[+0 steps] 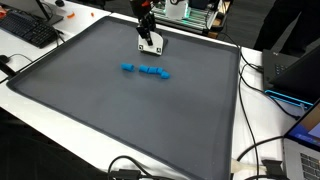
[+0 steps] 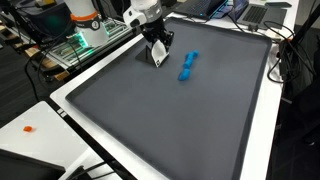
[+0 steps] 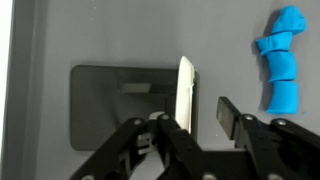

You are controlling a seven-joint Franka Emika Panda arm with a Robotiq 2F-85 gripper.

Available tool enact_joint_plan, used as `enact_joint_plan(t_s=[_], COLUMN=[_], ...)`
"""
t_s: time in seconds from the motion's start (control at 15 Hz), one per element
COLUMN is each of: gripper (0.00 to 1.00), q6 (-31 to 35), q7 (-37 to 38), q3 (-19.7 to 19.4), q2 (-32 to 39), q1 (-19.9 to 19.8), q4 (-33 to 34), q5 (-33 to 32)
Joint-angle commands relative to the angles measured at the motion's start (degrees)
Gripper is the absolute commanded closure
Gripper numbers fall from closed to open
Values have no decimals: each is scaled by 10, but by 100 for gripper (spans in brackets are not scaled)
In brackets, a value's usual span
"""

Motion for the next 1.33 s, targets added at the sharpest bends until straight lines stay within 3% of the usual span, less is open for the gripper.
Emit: enact_joint_plan(t_s=[0.0, 0.2, 0.73, 0.87, 1.27], gripper=[19, 0, 0, 0, 0], q6=[3, -17, -96, -126, -147], q7=[5, 26, 90, 41, -126], q3=[-6, -10, -8, -5, 5], q2=[-23, -46, -116, -132, -173], q1=[-1, -3, -18, -15, 1], q4=[-11, -9, 9, 24, 55], q5=[-19, -48, -216, -248, -235])
